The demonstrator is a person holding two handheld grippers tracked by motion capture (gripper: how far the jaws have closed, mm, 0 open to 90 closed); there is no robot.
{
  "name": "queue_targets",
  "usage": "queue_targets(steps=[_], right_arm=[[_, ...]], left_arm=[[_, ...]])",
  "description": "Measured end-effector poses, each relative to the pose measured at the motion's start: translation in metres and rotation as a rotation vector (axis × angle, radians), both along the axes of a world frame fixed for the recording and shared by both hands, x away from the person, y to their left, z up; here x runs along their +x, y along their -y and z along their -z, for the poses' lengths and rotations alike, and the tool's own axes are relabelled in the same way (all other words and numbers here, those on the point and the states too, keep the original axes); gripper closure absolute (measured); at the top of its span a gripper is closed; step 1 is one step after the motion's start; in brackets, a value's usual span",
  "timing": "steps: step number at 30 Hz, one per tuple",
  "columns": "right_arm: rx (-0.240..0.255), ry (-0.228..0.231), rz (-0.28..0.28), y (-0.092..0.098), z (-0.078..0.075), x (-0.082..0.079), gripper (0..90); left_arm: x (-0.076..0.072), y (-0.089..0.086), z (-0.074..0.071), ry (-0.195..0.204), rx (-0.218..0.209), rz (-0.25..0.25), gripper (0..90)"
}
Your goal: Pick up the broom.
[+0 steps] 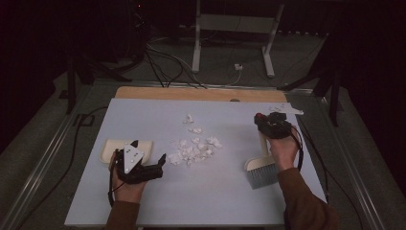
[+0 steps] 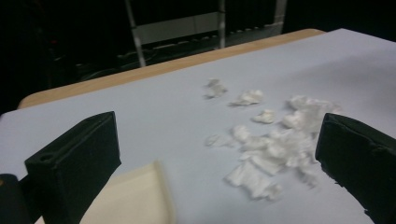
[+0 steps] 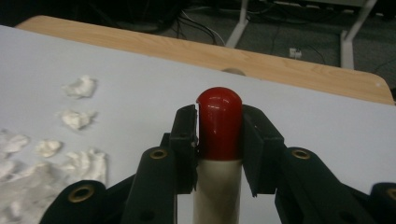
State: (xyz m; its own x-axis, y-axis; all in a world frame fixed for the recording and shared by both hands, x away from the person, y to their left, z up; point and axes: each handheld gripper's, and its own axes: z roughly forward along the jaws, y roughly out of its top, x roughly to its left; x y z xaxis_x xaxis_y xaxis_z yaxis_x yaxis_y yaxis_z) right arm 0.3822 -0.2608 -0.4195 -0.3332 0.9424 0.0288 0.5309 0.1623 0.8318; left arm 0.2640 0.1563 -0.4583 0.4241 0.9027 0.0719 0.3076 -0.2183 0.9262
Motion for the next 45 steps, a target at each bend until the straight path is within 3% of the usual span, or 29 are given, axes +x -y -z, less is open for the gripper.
queue_targets(steps=[18,26,38,45], right_arm=[[0.078,0.072,-0.072,-0.022,-0.016,-0.025,68.5],[0.089,0.099,-0.118,-0.040,-0.020,-0.035,68.5],[0.126,0.116,-0.166,-0.063,-0.027,-0.041,68.5],[0.132,0.121,-0.195,-0.080,-0.031,-0.043,68.6]], left_arm=[[0.026,0.077,0.006,-0.039,-0.013,0.170,0.7],[0.029,0.105,0.010,-0.059,-0.061,0.231,1.2],[0.032,0.142,0.023,-0.157,-0.101,0.345,7.3],[0.033,0.156,0.031,-0.214,-0.093,0.397,8.9]])
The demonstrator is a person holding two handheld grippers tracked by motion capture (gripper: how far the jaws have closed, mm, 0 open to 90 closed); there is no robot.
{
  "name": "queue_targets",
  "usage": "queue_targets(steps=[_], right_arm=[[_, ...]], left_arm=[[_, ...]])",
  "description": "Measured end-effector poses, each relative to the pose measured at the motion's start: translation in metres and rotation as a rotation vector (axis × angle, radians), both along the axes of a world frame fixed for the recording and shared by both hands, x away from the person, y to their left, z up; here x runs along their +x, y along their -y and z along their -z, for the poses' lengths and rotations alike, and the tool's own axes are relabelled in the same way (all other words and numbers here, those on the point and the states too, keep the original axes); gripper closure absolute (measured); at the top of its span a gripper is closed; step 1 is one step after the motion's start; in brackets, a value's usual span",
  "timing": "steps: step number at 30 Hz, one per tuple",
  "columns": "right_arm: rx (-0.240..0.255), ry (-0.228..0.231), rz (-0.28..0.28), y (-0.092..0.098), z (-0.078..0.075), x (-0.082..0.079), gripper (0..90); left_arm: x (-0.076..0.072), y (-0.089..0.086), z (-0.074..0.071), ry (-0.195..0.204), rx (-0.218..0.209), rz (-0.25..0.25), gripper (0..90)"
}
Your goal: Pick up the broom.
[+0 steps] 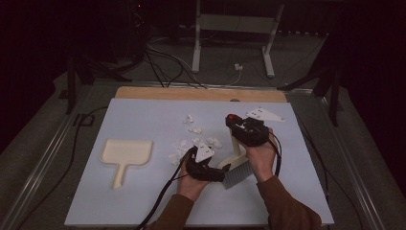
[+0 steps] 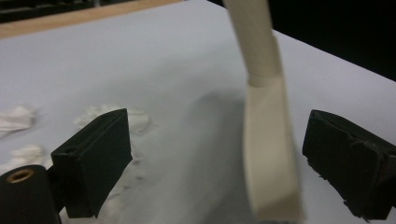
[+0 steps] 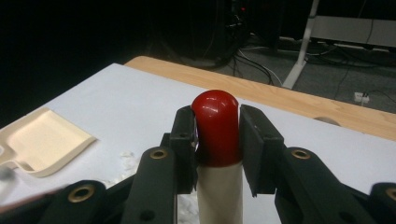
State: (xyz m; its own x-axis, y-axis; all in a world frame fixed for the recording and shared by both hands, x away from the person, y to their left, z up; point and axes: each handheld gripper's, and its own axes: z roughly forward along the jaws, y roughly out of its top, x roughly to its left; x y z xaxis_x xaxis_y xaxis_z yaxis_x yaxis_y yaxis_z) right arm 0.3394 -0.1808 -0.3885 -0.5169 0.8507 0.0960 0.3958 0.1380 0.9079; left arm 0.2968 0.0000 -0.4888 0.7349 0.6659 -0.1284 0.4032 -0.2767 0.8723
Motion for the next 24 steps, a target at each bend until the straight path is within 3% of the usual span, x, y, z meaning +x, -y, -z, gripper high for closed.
queue_targets(steps=[3,5,6,8,10,15,16,19,24], right_arm=[[0.008,0.003,-0.001,-0.003,-0.001,0.000,68.6],[0.017,0.004,-0.008,-0.005,-0.002,-0.001,68.6],[0.021,0.008,-0.015,-0.007,-0.003,-0.002,68.6],[0.021,0.011,-0.022,-0.008,-0.004,-0.004,68.6],[0.024,0.014,-0.026,-0.009,-0.005,-0.005,68.6],[0.041,0.021,-0.031,-0.010,-0.008,-0.008,68.6],[0.039,0.023,-0.033,-0.010,-0.009,-0.008,68.6],[0.044,0.027,-0.037,-0.009,-0.008,-0.009,68.6],[0.042,0.027,-0.063,-0.009,-0.007,-0.007,67.9]], left_arm=[[0.000,0.004,0.002,-0.020,0.001,0.028,9.0],[0.000,0.005,0.004,-0.028,0.001,0.040,14.1],[0.002,0.004,0.005,-0.053,-0.008,0.057,21.2],[0.002,0.003,0.006,-0.058,-0.014,0.074,42.3],[0.004,0.002,0.007,-0.086,-0.031,0.106,51.0],[0.006,0.004,0.010,-0.129,-0.052,0.143,53.8],[0.006,0.004,0.010,-0.132,-0.053,0.146,58.8],[0.008,0.001,0.009,-0.151,-0.063,0.150,65.5],[0.008,-0.002,0.010,-0.160,-0.057,0.133,66.9]])
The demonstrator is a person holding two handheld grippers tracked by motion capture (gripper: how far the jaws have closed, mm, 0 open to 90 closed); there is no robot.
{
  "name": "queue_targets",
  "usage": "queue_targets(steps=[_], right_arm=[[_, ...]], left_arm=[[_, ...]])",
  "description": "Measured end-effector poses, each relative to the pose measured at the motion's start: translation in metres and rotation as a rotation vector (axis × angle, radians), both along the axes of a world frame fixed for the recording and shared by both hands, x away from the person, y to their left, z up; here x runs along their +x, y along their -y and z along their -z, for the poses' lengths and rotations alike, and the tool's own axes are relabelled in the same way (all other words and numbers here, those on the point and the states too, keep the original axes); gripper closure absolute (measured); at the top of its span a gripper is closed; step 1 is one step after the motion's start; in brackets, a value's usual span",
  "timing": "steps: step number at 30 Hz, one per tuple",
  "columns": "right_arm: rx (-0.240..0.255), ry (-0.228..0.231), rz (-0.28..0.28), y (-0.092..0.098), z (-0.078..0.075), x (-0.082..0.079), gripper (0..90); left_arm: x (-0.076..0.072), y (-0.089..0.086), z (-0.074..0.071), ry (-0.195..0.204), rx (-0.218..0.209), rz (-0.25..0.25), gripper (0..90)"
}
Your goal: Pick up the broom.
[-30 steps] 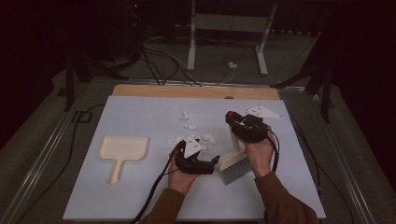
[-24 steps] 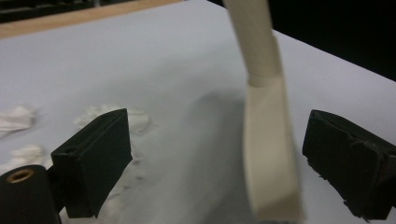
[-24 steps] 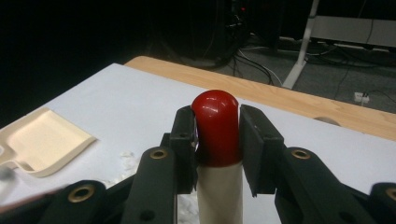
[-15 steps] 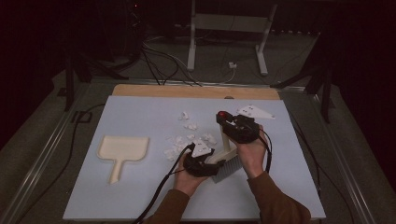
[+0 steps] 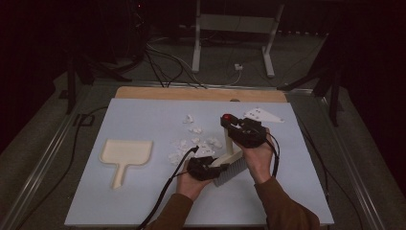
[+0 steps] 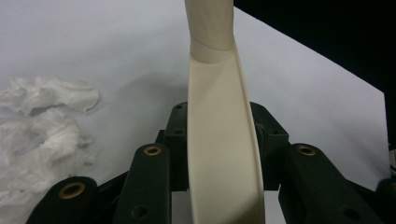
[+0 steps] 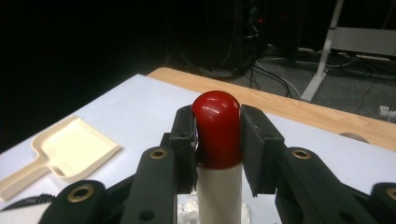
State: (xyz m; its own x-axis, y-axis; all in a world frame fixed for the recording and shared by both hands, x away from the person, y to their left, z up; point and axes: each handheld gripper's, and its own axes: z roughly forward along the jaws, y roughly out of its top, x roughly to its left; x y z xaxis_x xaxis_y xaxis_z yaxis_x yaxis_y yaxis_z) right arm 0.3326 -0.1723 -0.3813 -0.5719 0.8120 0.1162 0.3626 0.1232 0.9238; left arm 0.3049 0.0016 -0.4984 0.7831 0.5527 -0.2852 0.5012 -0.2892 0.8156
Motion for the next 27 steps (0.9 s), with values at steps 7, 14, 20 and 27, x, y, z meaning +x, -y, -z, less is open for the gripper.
queue_targets(steps=[7,14,20,27], right_arm=[[-0.064,-0.041,0.026,0.001,0.006,0.007,28.5],[-0.113,-0.080,0.012,0.007,0.012,0.009,0.9],[-0.119,-0.081,-0.023,0.014,0.014,0.007,0.0],[-0.088,-0.102,-0.106,0.025,0.018,0.008,0.0]], left_arm=[[-0.002,0.000,-0.001,0.012,0.005,0.014,68.4],[-0.003,-0.002,-0.003,0.012,0.001,0.038,68.9],[-0.005,-0.005,-0.006,0.016,0.006,0.050,69.0],[-0.006,-0.015,-0.012,0.029,0.018,0.056,69.1]])
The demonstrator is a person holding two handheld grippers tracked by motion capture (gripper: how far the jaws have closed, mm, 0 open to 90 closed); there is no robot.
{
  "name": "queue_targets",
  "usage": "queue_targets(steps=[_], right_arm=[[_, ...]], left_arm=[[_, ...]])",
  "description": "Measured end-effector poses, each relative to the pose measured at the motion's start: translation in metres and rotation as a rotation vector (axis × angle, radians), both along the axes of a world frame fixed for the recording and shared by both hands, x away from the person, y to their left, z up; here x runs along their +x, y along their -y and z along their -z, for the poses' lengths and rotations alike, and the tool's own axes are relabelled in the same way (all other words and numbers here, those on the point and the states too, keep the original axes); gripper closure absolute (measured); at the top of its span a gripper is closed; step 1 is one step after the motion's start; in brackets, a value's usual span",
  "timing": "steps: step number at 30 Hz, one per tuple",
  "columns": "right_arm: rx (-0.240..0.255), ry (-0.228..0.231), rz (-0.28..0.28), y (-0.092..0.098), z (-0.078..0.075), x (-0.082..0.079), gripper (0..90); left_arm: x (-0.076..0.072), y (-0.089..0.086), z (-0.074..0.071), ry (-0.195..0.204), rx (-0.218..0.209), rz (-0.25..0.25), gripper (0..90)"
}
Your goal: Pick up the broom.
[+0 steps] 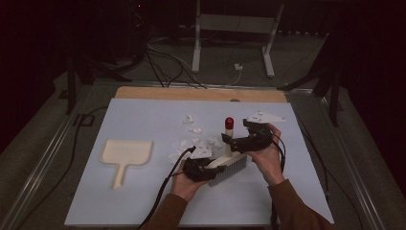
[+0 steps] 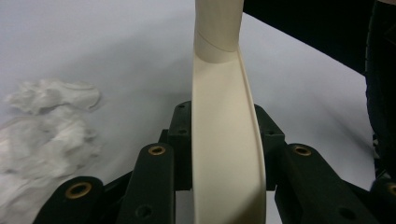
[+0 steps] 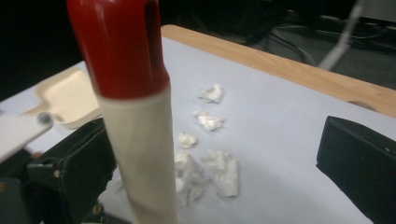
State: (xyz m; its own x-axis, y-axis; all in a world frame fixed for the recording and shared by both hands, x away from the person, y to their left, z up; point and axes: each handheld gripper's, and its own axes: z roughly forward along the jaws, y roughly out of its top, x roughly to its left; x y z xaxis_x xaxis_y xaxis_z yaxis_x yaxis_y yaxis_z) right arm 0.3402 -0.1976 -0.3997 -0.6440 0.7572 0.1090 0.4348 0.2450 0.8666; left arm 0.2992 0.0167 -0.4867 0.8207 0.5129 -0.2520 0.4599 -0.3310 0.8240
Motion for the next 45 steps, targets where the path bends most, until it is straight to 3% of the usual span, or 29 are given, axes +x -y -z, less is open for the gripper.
queue_targets(steps=[3,5,14,20,26,37,42,45], right_arm=[[0.033,0.011,-0.066,0.007,0.004,0.001,0.0],[0.042,0.008,-0.077,0.008,0.005,0.001,0.0],[0.038,-0.033,-0.147,0.008,0.007,-0.002,0.0],[0.024,-0.055,-0.230,0.006,0.012,-0.001,0.0],[-0.024,-0.080,-0.317,-0.004,0.020,0.002,0.0],[-0.108,-0.121,-0.432,-0.026,0.027,0.002,0.4],[-0.152,-0.147,-0.494,-0.036,0.030,0.001,5.9],[-0.165,-0.163,-0.542,-0.040,0.031,0.001,15.8]], left_arm=[[0.000,-0.005,-0.002,0.004,-0.001,0.001,69.2],[-0.001,-0.008,-0.004,0.011,0.011,0.004,69.2],[-0.002,-0.020,-0.008,0.021,0.016,0.019,69.2],[-0.002,-0.036,-0.015,0.026,0.002,0.030,69.2],[0.001,-0.054,-0.023,0.039,0.002,0.060,69.2],[0.007,-0.079,-0.031,0.070,-0.008,0.164,69.2],[0.008,-0.081,-0.032,0.065,-0.012,0.218,69.1],[0.008,-0.082,-0.033,0.066,-0.007,0.245,69.1]])
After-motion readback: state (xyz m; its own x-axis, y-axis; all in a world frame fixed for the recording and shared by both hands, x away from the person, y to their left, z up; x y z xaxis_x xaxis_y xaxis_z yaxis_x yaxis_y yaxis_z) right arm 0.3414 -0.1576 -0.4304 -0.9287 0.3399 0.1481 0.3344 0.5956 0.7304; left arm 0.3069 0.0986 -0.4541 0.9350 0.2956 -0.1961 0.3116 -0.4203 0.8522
